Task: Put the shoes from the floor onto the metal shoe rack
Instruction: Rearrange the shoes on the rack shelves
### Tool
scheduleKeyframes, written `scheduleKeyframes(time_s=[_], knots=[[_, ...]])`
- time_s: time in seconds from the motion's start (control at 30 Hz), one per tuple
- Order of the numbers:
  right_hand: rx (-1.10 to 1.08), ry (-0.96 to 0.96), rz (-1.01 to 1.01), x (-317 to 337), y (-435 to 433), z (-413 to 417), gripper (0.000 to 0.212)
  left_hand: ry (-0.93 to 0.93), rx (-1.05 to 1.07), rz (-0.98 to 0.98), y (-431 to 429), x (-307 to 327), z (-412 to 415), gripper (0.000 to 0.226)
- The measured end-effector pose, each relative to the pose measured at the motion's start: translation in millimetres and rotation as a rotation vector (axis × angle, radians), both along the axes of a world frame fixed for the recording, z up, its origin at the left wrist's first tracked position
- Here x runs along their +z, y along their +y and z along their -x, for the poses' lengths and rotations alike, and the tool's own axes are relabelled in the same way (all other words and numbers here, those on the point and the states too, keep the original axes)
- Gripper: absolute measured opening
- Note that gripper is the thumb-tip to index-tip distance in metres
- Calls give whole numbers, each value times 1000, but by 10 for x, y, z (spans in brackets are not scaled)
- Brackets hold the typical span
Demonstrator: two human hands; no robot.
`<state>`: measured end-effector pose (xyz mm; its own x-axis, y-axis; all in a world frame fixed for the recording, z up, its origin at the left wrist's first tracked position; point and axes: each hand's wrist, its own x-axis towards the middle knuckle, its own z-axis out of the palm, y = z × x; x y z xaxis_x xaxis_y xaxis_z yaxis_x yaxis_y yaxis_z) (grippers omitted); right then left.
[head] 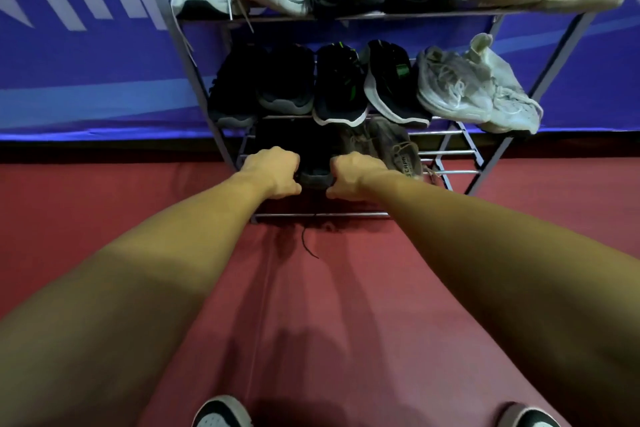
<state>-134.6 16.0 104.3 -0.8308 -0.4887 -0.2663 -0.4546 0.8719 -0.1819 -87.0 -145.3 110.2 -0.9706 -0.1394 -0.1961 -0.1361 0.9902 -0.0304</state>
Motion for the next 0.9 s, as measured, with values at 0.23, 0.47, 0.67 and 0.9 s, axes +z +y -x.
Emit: scheduleKeyframes(time_s=[0.23, 0.47, 0.67, 0.9], knots=[[-150, -101, 116, -463, -208, 163, 49, 44, -39, 31, 91, -484, 245, 74], [-282, -98, 281, -638, -274, 294, 45, 133, 28, 4, 175, -703, 398, 66], [-318, -239, 434, -581, -151, 350, 40, 141, 4, -46, 200, -606, 286, 56], [-583, -483, 785, -535, -44, 182, 42, 259, -135, -41, 268, -545, -10, 42]])
